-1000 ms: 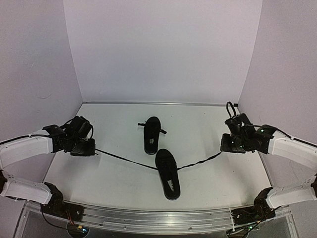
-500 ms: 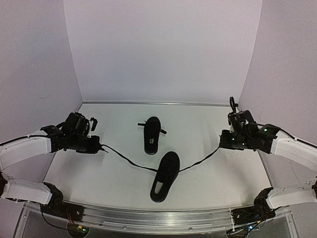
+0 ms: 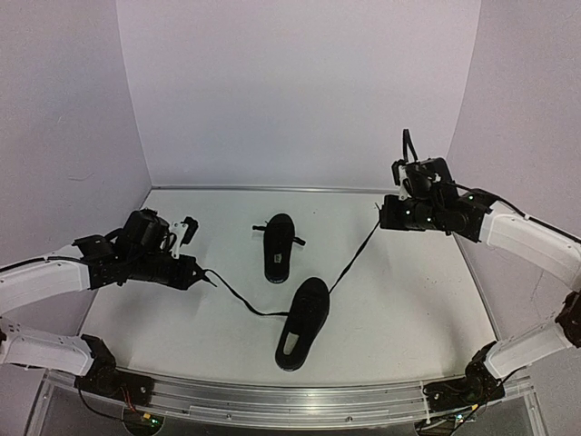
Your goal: Tie the shoes
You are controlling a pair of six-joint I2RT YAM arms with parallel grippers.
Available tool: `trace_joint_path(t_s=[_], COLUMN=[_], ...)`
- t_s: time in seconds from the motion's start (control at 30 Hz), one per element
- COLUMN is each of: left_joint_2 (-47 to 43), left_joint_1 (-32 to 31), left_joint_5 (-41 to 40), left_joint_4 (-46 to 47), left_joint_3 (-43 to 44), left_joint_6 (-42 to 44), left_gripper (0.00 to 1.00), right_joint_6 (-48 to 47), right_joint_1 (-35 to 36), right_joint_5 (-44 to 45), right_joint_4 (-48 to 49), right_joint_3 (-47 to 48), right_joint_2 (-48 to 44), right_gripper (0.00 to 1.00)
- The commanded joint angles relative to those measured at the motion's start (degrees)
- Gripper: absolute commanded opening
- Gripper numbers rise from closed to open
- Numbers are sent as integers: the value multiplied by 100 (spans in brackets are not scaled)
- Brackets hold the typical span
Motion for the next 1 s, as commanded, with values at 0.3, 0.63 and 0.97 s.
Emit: trace_joint_path(t_s=[0.3,0.63,0.97], left_joint_2=[-844,-1779,-1850], left_joint_1=[2,-18,-18], left_joint_5=[1517,2247,2457], left_joint_4=[724,987,846], left_joint_3=[-13,-230,-276], left_joint_6=[209,-39,-81], left_gripper=[0,0,0], right_joint_6=[16,495,605], right_joint_1=[822,2010,2110], right_joint_5=[-3271,-3636,-3599], right_joint_4=[1679,1989,1598], right_joint_3=[1278,3166,3796], right_joint_2=[1781,4065,4656], right_gripper=[0,0,55])
